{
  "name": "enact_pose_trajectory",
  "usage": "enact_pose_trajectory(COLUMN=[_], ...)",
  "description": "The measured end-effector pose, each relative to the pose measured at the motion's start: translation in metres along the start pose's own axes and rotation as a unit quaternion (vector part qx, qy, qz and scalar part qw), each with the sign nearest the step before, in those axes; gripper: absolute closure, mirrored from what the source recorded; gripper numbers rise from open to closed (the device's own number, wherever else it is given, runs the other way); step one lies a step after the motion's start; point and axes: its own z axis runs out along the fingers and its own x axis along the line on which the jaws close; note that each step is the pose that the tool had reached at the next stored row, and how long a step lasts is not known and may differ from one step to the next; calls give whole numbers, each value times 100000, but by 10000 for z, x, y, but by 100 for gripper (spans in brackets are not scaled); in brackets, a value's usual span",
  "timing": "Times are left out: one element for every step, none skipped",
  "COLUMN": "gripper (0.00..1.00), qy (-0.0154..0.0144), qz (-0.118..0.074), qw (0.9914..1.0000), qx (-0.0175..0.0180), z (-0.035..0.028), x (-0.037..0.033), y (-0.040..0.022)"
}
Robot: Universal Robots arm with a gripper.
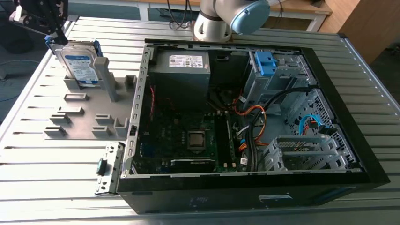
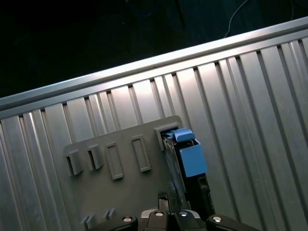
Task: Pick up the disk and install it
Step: 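Pick up the disk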
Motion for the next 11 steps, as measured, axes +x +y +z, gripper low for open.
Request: enact_pose_trajectory(gripper=[89,89,89,89,89,89,89,89,89,89,89], qy=[10,15,22,30,38,46,54,59,69,76,81], qz=[-376,-748,-1124,-1500,-1875,-2253,-2671,-3074,-3485,-3878,-4256], qw=[99999,99997,99994,99989,99982,99975,99964,99953,99939,99925,99909], qx=[-11,-21,-31,-42,-53,-62,-76,-84,-95,-105,-113], z=[0,0,0,0,0,0,0,0,0,0,0], x=[0,0,0,0,0,0,0,0,0,0,0], y=[0,0,0,0,0,0,0,0,0,0,0])
